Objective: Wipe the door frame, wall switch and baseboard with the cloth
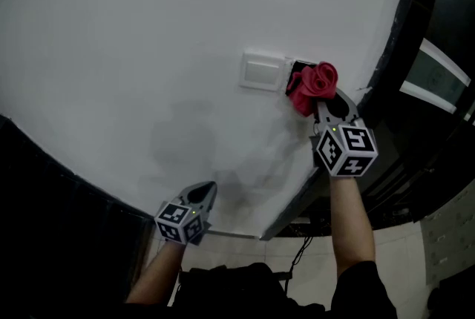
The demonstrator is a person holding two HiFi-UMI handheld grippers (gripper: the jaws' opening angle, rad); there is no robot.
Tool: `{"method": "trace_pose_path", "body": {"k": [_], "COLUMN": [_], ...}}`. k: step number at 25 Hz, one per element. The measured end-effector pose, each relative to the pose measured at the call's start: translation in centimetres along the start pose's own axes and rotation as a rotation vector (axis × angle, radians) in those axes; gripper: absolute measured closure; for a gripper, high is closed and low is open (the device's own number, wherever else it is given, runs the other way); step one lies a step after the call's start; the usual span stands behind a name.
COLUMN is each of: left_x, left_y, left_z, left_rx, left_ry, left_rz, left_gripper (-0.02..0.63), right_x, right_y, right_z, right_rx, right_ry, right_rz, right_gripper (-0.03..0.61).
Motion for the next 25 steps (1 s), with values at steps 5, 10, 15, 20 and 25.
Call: {"method": "trace_pose_path", "body": {"k": [5, 10, 15, 20, 25], "left_x": [1.0, 1.7, 2.2, 2.2, 1.3], "left_y": [-0.8, -1.1, -1.1, -0.7, 0.3], "left_z": [0.3, 0.5, 0.5, -0.2, -1.4], "left_rx": [-0.007, -0.007, 0.004, 0.062, 0.119], "left_ry": [-0.009, -0.013, -0.018, -0.029, -0.044], "left_rz": [0.006, -0.001, -0.025, -0.061, -0.103], "left_gripper": [0.623, 0.623, 0.623, 0.623, 0.623], "right_x": [1.4, 2.0, 3.7, 3.8, 1.2], "right_y": [0.7, 1.1, 2.1, 5.5, 9.2], "right_z": [0.7, 1.3, 2.3, 3.7, 10.0], "right_rx": [0.002, 0.006, -0.011, 0.024, -0.039], "right_ry": [-0.001, 0.005, -0.024, -0.053, -0.132], "right_rz": [0.009, 0.015, 0.039, 0.008, -0.019], "right_gripper": [0.514, 0.514, 0.515, 0.517, 0.517]}}
Point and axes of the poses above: the fingertips, and each gripper's own axes: y backward along the fingers, x to its right, z out of its underside, the point moved 3 cm from there along y, backward along the fingers, and after that the axes turned 10 degrees about y, right-handed, at the moved point
